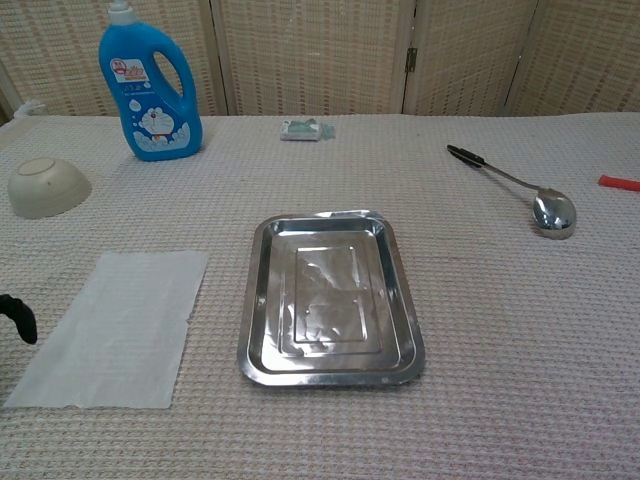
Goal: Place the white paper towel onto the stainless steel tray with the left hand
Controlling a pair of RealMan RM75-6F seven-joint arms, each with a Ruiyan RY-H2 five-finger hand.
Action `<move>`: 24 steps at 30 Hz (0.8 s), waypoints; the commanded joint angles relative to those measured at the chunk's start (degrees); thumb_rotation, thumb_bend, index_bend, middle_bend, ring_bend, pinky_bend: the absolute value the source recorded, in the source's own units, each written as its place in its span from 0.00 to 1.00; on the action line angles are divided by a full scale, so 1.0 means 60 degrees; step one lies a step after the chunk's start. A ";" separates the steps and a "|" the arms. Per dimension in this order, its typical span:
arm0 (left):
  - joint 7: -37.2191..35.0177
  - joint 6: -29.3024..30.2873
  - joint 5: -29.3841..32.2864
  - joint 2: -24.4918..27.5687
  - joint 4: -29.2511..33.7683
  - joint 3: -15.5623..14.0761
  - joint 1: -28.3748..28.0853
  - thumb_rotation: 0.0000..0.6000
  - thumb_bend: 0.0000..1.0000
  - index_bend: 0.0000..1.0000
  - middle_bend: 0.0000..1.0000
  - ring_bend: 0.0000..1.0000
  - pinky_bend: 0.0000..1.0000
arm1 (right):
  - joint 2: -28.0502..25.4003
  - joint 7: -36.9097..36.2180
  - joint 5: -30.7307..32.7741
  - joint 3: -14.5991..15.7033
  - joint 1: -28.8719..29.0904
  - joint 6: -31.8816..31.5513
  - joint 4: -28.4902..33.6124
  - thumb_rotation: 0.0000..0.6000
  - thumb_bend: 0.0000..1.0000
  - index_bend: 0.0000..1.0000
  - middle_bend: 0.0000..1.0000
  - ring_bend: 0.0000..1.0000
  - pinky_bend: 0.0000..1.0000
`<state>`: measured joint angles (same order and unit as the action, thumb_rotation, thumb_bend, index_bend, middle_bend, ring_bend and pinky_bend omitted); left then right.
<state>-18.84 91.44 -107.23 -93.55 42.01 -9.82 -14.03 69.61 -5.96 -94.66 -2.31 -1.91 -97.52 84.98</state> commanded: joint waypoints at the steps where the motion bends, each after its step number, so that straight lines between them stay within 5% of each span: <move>1: 0.0032 0.0100 -0.0029 -0.0067 -0.0037 -0.0075 0.0050 1.00 0.27 0.45 1.00 1.00 1.00 | -0.0004 -0.0021 -0.0016 0.0009 0.0005 0.0000 -0.0009 1.00 0.32 0.00 0.00 0.00 0.00; 24: -0.0124 0.0205 0.0279 -0.0657 -0.0766 -0.0241 0.0324 1.00 0.27 0.45 1.00 1.00 1.00 | -0.0153 -0.0303 -0.0110 -0.0027 -0.0079 -0.0304 0.0107 1.00 0.31 0.00 0.00 0.00 0.00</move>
<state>-19.53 92.60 -105.58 -97.42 37.47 -11.21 -12.16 68.69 -7.78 -95.33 -2.47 -2.39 -99.35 85.62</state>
